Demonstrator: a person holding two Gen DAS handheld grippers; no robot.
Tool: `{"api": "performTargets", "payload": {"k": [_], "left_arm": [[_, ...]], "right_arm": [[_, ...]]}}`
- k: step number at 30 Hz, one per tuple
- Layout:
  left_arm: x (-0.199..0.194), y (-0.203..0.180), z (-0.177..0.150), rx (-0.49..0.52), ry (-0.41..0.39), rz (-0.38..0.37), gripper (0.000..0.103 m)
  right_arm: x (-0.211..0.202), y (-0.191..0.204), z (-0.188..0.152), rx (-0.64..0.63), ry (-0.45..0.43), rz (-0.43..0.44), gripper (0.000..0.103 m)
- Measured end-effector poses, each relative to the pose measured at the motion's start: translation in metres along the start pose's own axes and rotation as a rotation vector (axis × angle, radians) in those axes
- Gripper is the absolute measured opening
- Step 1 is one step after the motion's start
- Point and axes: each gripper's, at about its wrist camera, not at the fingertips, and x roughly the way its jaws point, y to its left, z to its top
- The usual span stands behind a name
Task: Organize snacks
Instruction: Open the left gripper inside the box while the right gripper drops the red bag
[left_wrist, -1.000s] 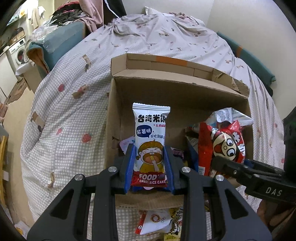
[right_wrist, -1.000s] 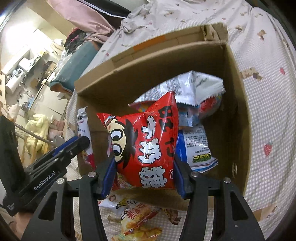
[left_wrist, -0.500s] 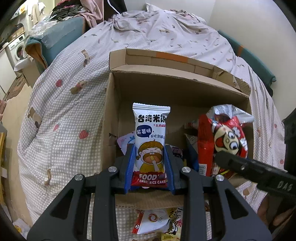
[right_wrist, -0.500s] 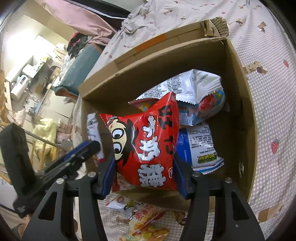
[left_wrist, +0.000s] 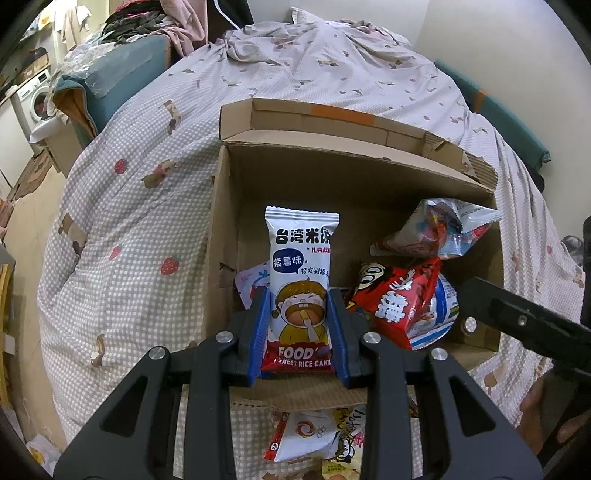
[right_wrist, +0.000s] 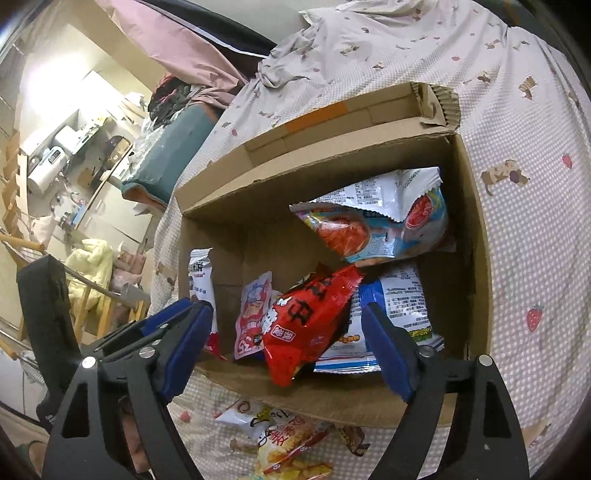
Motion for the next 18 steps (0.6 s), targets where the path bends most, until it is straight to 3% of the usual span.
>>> {"api": "performTargets", "payload": {"k": [6, 10, 11, 18], "left_arm": [[-0.008, -0.003, 0.003, 0.018, -0.029, 0.003, 0.031], [-0.016, -0.006, 0.003, 0.022, -0.055, 0.005, 0.070], [-0.018, -0.006, 0.002, 0.023, -0.068, 0.012, 0.073], [-0.028, -0.001, 0.000, 0.010, -0.079, 0.009, 0.076]], "right_arm": [[-0.002, -0.004, 0.002, 0.014, -0.006, -0.003, 0.086], [-0.005, -0.004, 0.001, 0.011, -0.009, -0.004, 0.086], [-0.006, -0.003, 0.000, 0.007, -0.009, -0.010, 0.086], [-0.015, -0.003, -0.003, -0.007, -0.025, -0.041, 0.086]]}}
